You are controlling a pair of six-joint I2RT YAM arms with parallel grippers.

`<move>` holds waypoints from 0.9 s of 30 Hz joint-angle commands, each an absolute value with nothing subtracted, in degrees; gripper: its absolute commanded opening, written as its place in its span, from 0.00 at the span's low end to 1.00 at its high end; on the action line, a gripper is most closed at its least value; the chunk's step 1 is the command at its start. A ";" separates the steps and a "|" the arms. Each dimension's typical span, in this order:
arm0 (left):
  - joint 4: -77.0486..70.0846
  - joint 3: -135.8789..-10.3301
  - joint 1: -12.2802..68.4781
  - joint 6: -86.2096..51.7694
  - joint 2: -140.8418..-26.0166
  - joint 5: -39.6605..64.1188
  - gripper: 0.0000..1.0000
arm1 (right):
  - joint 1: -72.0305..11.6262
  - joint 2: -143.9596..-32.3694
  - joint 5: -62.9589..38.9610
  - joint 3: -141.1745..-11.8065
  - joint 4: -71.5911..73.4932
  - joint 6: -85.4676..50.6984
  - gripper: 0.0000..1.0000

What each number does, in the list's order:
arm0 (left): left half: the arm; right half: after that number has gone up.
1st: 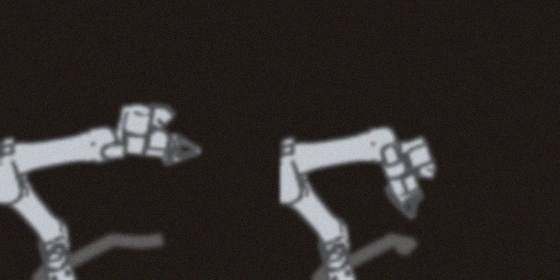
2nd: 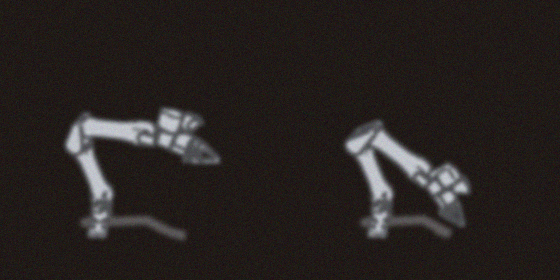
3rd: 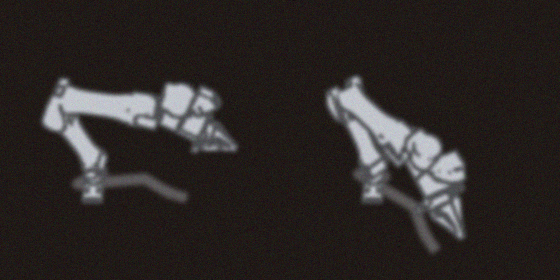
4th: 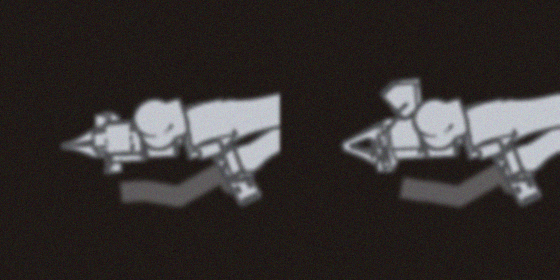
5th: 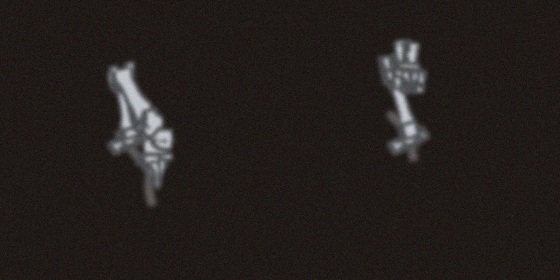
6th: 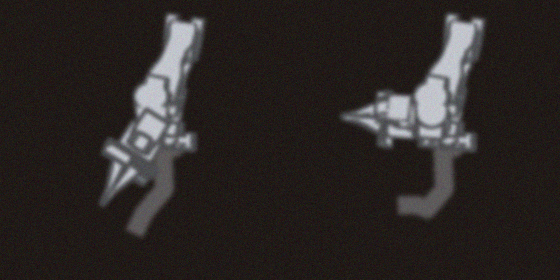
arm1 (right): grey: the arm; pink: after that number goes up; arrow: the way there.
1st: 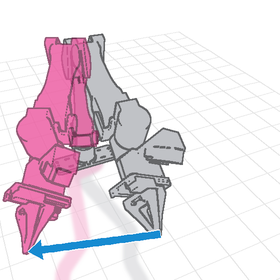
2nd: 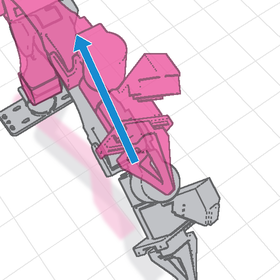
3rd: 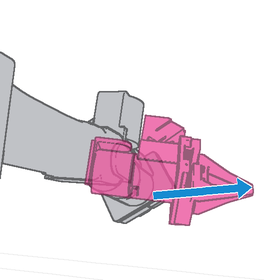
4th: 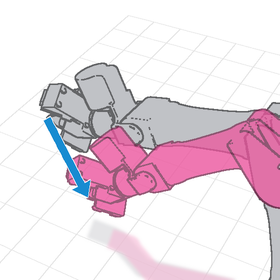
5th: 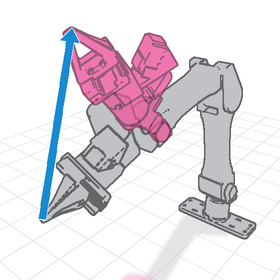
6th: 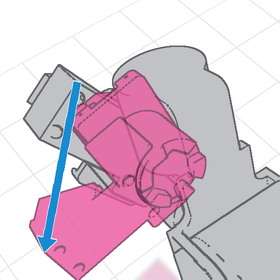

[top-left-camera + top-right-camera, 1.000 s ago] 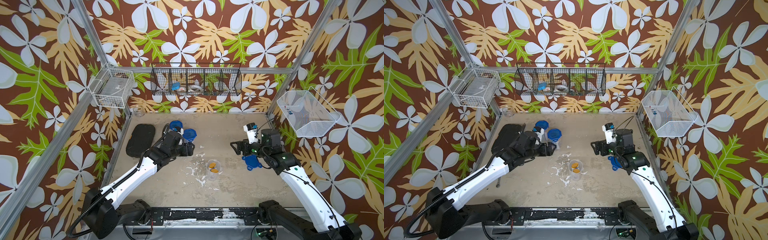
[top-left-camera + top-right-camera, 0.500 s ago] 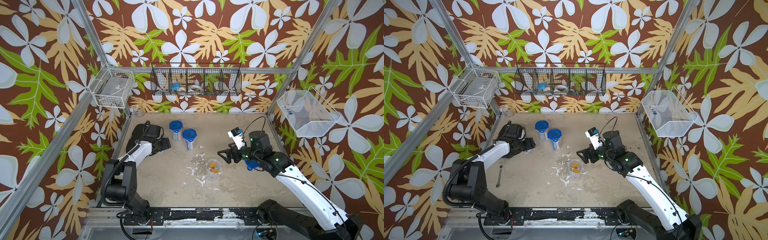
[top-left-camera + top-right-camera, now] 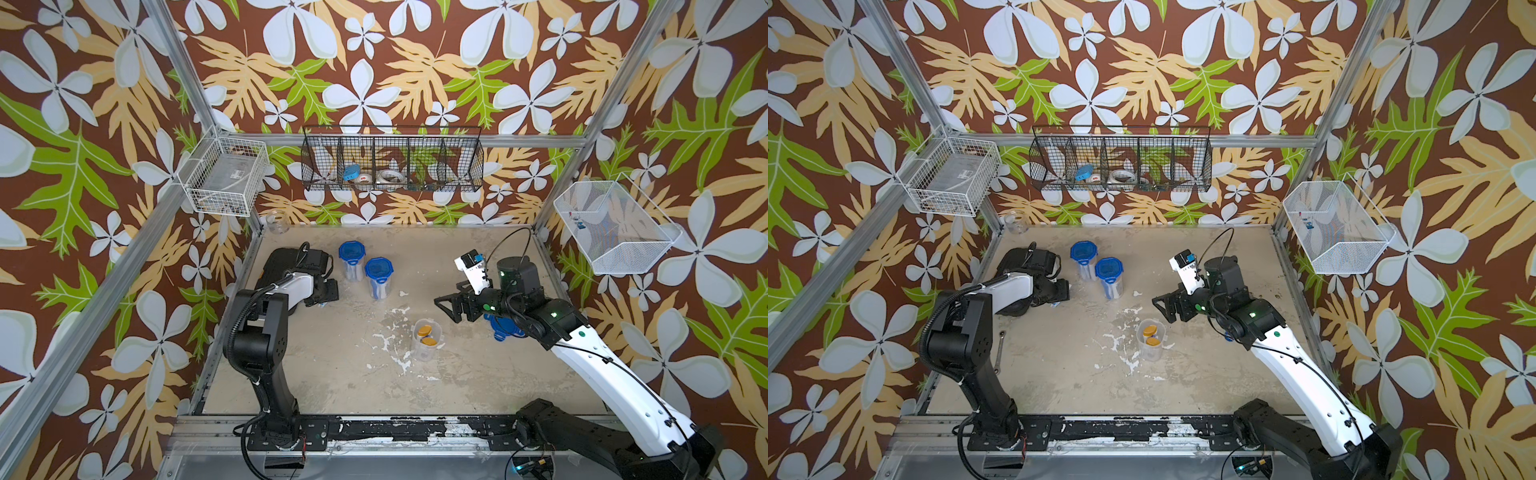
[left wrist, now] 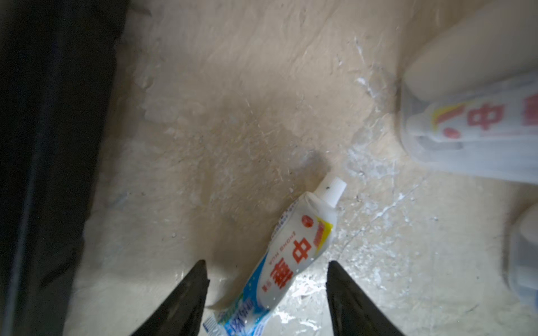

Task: Pack away toiletry kits
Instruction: Pick up the toiletry item from the center of the board.

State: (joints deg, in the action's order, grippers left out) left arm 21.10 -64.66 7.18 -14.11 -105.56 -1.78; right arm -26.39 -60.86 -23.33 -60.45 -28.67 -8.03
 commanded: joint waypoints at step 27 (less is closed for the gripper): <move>28.21 -46.73 20.18 -20.80 -63.54 11.64 0.00 | -26.55 -59.45 -38.72 -55.14 -24.63 -21.04 0.95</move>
State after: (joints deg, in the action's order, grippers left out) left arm 26.98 -48.12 16.95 -18.13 -69.17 6.42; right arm -26.39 -58.48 -30.46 -55.00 -28.67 -18.00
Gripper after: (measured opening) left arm 0.089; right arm 0.952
